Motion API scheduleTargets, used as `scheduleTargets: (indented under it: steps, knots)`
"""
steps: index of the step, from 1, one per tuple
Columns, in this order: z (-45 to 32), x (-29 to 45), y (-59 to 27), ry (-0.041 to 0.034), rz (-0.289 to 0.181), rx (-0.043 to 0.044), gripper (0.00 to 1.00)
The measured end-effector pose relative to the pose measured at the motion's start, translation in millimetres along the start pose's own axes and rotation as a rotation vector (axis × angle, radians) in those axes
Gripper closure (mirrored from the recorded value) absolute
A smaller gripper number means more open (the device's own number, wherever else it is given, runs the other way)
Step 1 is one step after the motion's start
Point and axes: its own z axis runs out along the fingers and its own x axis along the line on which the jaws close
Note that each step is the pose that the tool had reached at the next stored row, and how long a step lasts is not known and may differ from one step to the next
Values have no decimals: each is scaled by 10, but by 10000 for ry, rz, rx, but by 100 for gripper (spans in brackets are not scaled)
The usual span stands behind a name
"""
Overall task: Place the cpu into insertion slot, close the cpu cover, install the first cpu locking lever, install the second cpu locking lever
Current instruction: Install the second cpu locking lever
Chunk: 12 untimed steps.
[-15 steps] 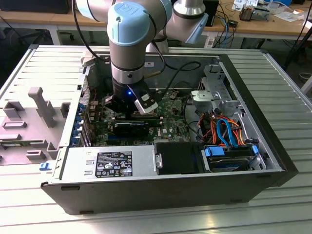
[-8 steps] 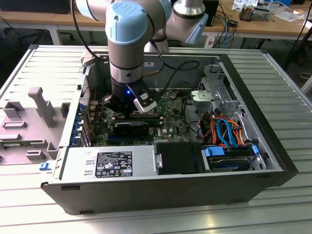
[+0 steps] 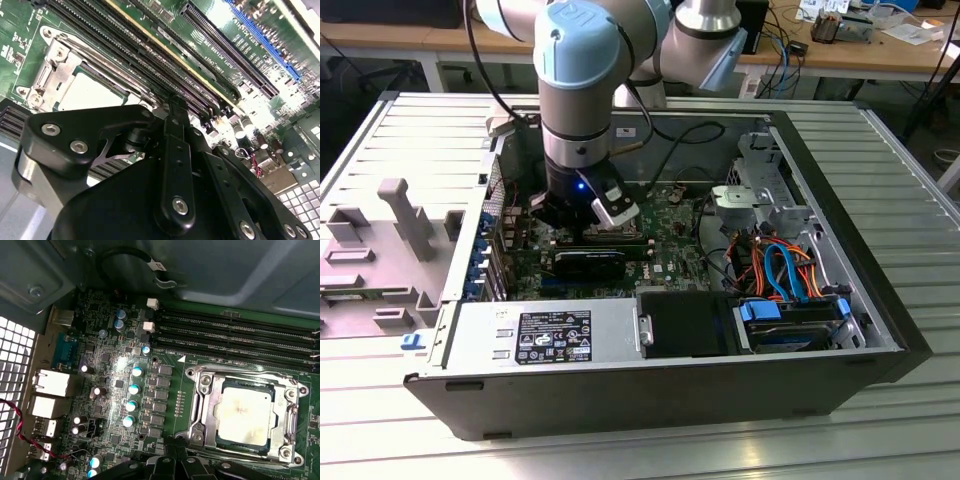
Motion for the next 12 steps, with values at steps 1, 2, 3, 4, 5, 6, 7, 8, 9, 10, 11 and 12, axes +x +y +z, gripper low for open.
scheduleTargets:
  steps: [1,2,3,4,5,6,7,8,9,10,11,12]
  knots:
    - [17,-8,18,-23,-4,-20,89]
    - [19,-12,23,-19,-13,-17,89]
    - [19,-12,23,-21,-15,-18,89]
    - [20,-12,24,-20,-15,-19,89]
    - [18,-12,24,-21,-15,-20,89]
    - [14,-12,23,-25,-14,-24,89]
    - [7,-11,21,-30,-14,-28,89]
    - [2,-11,18,-31,-14,-29,89]
    - [-4,-10,14,-32,-16,-30,89]
    - [-16,-8,8,-29,-16,-26,89]
    - [-30,-7,5,-26,-15,-20,89]
    - [-54,-5,3,-23,-14,-12,89]
